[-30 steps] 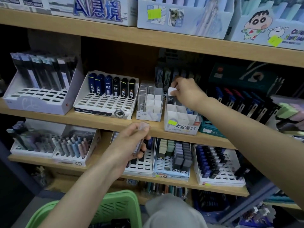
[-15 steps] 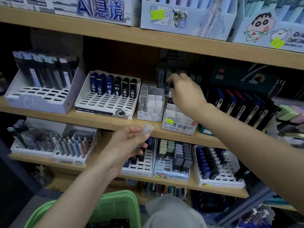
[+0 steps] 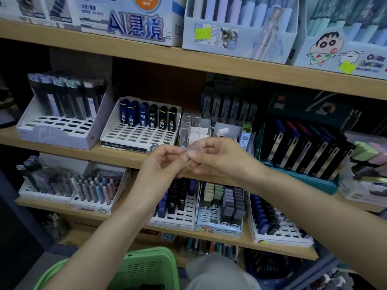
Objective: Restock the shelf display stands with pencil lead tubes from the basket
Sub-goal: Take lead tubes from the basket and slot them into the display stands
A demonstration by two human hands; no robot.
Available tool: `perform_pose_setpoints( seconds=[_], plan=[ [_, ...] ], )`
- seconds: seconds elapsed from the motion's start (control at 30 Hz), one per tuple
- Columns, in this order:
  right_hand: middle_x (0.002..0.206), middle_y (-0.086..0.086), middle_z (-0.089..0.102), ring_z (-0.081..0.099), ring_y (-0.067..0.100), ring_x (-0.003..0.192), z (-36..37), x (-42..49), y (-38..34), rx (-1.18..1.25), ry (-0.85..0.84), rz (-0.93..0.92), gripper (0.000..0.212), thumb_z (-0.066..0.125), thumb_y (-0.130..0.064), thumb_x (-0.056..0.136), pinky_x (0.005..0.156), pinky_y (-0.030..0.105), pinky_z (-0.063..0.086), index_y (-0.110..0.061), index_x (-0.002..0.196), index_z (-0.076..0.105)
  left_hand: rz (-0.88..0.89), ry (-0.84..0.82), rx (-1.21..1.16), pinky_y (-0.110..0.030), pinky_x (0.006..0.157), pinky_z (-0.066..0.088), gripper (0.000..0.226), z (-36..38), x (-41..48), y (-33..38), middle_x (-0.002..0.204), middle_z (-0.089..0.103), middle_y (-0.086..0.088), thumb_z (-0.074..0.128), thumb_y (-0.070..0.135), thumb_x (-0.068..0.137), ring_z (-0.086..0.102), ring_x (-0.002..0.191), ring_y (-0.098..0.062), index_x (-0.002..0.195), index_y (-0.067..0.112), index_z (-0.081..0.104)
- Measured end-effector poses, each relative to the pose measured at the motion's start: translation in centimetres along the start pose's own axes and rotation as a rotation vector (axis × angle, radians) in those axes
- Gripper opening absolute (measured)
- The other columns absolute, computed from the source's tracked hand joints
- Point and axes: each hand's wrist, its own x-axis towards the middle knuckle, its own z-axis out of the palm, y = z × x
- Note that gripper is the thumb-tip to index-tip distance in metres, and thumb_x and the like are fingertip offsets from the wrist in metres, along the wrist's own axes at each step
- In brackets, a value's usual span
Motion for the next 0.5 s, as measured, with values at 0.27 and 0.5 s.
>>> perform_pose_setpoints(
  seconds=[0.27, 0.5],
  plan=[
    [0.091, 0.003, 0.065, 0.065, 0.006, 0.077, -2.1, 0.6, -0.2, -0.129, 0.286, -0.169, 0.015, 0.048, -0.02, 0.098, 0.077, 0.02, 0.055, -0.015, 0.091, 0.06, 0.18, 0.022, 0.269, -0.024, 0.079, 0.051, 0.011, 0.4, 1.6, 0.6, 0.088, 0.063, 0.002, 0.065, 0.013, 0.085, 0.06, 0.085, -0.014, 0.089, 0.021, 0.059],
    [0.098, 0.012, 0.056, 0.054, 0.027, 0.089, -7.6, 3.8, -0.1, -0.79, 0.578, -0.247, 0.019, 0.038, -0.008, 0.098, 0.065, 0.028, 0.039, -0.001, 0.114, 0.043, 0.399, 0.067, 0.61, -0.01, 0.085, 0.034, 0.023, 1.1, 4.6, 0.2, 0.112, 0.049, 0.011, 0.06, 0.016, 0.091, 0.046, 0.1, -0.001, 0.113, 0.021, 0.056]
  ],
)
